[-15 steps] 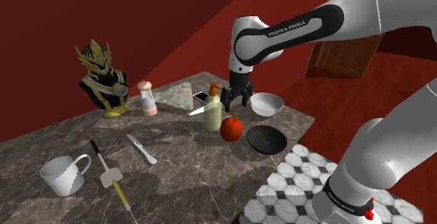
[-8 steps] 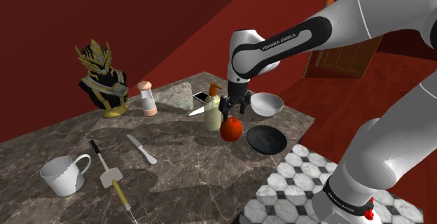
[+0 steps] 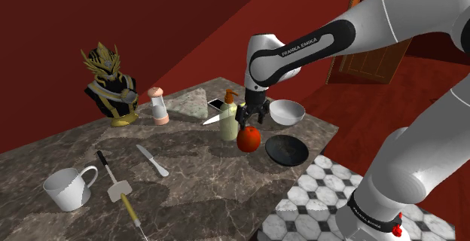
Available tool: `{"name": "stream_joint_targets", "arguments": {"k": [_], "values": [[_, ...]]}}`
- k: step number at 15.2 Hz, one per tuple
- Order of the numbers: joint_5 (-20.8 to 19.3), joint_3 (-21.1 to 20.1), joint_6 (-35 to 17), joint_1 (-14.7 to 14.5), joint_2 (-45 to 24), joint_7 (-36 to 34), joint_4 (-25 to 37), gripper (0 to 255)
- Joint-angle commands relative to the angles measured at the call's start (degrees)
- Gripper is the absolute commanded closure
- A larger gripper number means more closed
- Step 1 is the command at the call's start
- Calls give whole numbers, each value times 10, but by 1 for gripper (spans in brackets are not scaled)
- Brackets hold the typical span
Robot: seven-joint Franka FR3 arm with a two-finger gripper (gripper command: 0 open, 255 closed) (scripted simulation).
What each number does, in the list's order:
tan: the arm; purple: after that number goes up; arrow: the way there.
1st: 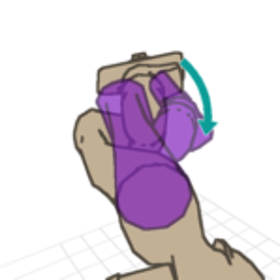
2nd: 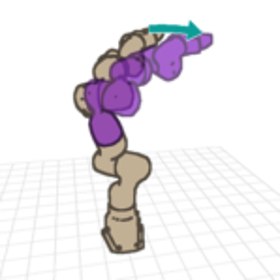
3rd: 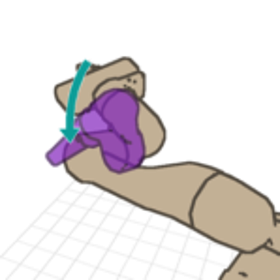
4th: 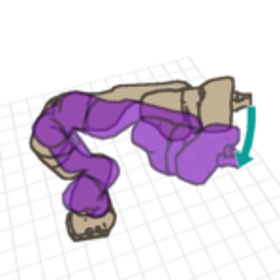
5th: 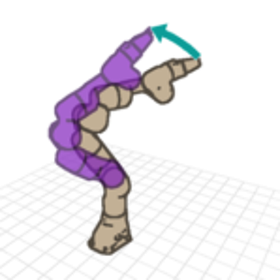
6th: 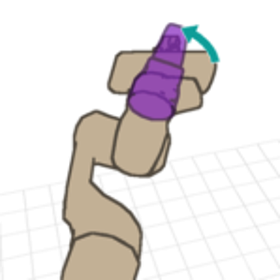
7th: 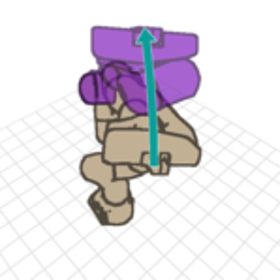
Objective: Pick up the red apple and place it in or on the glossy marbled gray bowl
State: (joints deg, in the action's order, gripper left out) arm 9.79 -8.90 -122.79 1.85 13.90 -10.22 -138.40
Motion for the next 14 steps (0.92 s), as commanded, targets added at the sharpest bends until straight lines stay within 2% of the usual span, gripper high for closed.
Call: {"name": "stream_joint_targets", "arguments": {"k": [1,10,14], "values": [[0,0,0,0,0,0,0,255],[0,0,0,0,0,0,0,255],[-1,2,33,1,14,-3,19,255]]}}
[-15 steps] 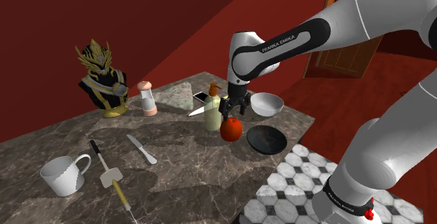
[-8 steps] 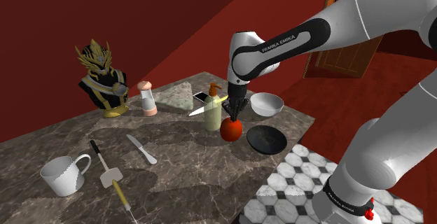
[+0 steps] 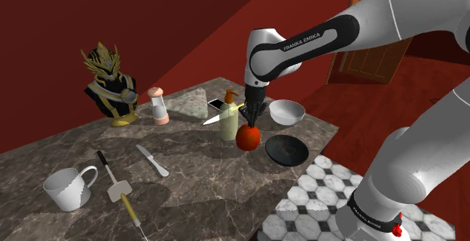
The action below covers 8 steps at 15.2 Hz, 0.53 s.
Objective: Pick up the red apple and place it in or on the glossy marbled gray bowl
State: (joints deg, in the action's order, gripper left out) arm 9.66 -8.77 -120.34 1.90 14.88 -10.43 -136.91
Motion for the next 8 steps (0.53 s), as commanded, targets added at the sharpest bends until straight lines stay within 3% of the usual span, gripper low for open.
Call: {"name": "stream_joint_targets", "arguments": {"k": [1,8], "values": [[-1,1,17,0,8,-1,9,255],[-3,4,73,1,26,-6,47,255]]}}
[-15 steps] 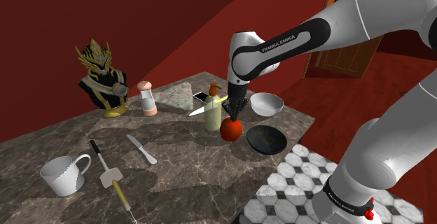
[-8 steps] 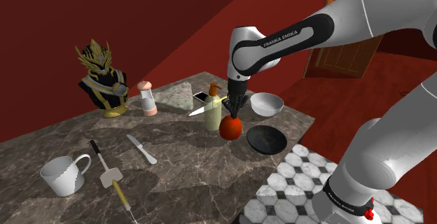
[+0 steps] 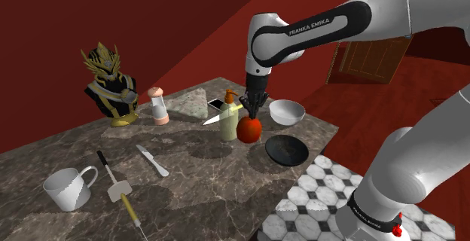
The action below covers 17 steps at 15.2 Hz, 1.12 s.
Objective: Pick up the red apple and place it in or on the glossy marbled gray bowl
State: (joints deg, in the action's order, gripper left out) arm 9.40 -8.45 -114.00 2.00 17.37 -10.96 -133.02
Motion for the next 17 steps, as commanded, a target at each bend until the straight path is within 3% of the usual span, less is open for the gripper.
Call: {"name": "stream_joint_targets", "arguments": {"k": [1,12,17], "values": [[-1,1,17,0,3,-2,14,255],[-5,5,96,2,17,-9,79,255],[-8,31,154,10,116,18,35,255]]}}
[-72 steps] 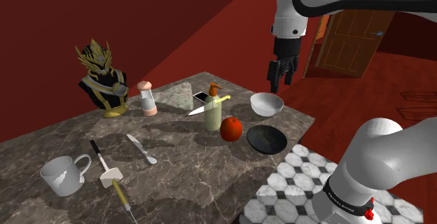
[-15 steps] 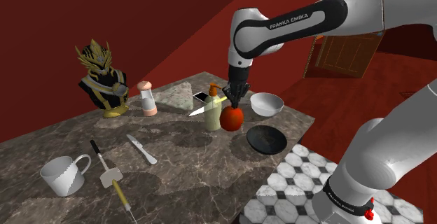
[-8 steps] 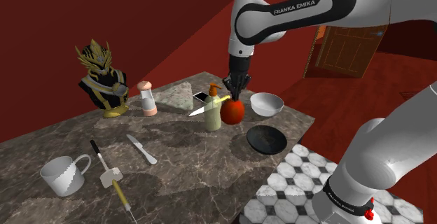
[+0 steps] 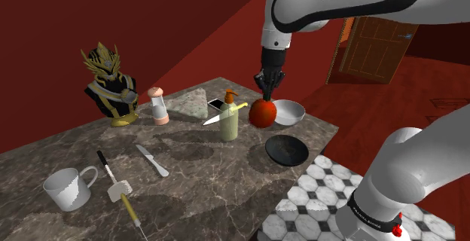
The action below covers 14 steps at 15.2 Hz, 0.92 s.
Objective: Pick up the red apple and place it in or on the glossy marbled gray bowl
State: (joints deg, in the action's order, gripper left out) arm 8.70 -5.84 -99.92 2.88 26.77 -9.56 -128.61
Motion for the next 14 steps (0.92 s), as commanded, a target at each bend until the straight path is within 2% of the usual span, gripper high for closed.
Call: {"name": "stream_joint_targets", "arguments": {"k": [1,8,14], "values": [[-3,10,27,3,41,10,-16,255],[-27,54,133,17,167,47,-41,255],[-26,52,90,17,178,51,-94,255]]}}
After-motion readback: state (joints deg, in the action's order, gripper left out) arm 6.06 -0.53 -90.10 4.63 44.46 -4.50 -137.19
